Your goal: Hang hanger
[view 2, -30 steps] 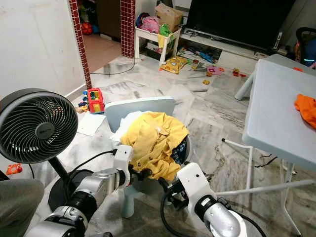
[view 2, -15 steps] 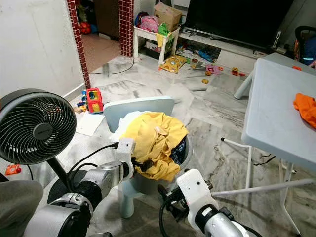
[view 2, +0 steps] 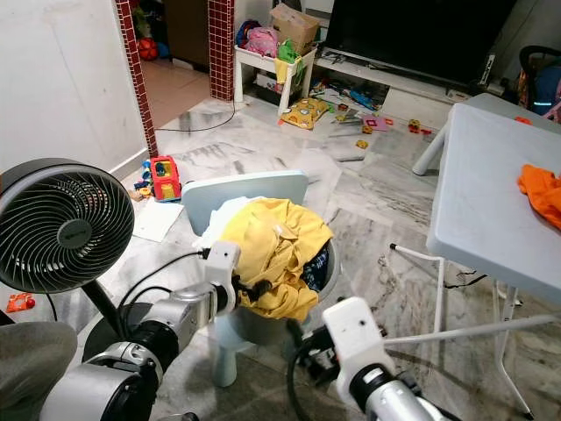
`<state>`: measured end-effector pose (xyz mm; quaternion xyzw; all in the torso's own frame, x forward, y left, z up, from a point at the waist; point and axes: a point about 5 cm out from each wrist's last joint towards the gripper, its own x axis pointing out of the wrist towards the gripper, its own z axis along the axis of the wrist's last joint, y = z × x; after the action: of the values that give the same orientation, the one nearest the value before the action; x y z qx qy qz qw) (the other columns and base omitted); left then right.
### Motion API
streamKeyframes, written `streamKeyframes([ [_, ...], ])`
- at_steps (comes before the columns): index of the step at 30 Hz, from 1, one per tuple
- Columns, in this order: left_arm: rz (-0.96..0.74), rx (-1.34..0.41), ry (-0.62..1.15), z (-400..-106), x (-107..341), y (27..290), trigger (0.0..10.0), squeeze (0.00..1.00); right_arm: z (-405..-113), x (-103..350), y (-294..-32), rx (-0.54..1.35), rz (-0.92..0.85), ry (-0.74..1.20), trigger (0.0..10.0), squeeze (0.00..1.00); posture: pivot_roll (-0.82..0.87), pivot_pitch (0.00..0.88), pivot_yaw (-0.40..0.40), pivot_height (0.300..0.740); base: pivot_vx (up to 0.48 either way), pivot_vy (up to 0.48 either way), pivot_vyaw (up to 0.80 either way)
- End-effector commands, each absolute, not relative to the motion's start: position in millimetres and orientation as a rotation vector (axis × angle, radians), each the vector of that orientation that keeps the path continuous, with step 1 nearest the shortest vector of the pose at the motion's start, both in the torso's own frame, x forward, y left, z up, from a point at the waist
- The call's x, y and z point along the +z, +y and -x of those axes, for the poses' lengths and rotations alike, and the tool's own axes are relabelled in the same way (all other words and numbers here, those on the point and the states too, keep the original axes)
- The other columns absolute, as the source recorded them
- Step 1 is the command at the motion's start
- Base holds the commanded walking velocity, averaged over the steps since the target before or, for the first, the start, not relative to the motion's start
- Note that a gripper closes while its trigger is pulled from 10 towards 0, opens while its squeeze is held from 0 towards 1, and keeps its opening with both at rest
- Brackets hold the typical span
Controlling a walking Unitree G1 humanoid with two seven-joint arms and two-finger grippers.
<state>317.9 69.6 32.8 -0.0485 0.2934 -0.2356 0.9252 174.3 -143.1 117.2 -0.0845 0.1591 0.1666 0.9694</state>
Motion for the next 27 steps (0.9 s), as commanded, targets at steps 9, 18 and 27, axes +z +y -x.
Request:
streamKeyframes([
  [9,0.134,-0.496,0.433,-302,52,87,10.0,0.00,-201,110,-149,0.306,0.165,0.280,10.0,0.00,0.02,0.000,-0.112,0.740,0.000,0.000,0.00],
  [18,0.169,-0.421,0.387,-315,66,97,10.0,0.00,-221,111,-149,0.320,0.182,0.233,10.0,0.00,0.05,0.000,-0.114,0.740,0.000,0.000,0.00],
  [27,0.179,-0.420,0.385,-317,67,90,10.0,0.00,-223,106,-151,0.325,0.200,0.221,10.0,0.00,0.04,0.000,-0.110,0.740,0.000,-0.171,0.00],
])
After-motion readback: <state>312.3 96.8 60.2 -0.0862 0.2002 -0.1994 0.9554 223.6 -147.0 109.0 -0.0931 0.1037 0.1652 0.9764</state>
